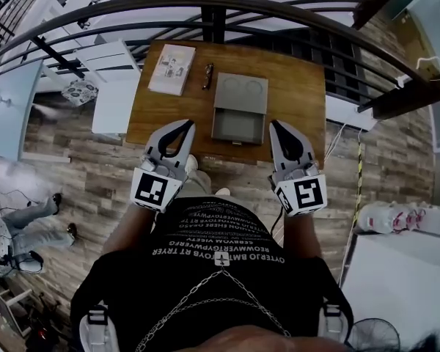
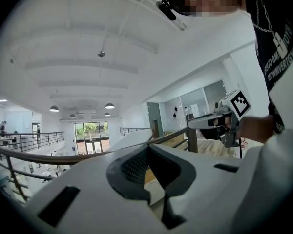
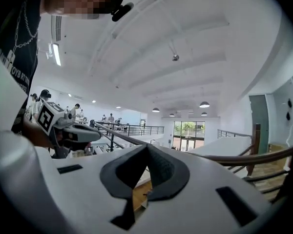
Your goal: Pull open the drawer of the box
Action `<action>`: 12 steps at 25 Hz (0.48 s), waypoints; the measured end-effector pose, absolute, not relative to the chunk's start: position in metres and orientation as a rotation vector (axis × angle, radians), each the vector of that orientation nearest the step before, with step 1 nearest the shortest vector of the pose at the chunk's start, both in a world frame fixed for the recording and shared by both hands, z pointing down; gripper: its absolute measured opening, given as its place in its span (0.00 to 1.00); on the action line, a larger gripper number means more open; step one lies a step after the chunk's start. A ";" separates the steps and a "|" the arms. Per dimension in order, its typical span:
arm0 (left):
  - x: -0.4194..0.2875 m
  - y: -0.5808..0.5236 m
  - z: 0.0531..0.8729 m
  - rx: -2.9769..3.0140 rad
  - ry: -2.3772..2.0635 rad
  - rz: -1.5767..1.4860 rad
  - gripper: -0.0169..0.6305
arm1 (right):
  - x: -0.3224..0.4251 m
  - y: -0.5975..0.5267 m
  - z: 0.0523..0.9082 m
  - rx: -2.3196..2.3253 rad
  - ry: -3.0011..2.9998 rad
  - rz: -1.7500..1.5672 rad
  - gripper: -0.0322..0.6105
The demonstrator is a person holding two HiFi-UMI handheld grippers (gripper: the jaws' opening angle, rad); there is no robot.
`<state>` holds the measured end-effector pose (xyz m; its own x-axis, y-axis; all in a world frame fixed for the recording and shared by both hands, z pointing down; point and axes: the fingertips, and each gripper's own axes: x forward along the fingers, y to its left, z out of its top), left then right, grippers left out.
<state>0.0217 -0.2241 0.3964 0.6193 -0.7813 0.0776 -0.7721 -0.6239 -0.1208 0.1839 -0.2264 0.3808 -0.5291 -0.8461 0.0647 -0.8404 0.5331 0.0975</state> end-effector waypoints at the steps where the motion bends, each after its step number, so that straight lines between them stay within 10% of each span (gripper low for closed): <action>1: 0.022 -0.224 0.396 -2.754 1.324 -0.193 0.03 | 0.184 -0.226 0.382 1.466 -2.667 -0.066 0.04; 12: 0.010 -0.242 0.401 -2.774 1.259 -0.259 0.03 | 0.174 -0.237 0.411 1.498 -2.676 0.080 0.04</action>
<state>0.0103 -0.2418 0.4008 0.6471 -0.7530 0.1191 -0.7388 -0.6579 -0.1461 0.1737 -0.2370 0.4110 -0.5210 -0.8489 0.0892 -0.8527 0.5224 -0.0098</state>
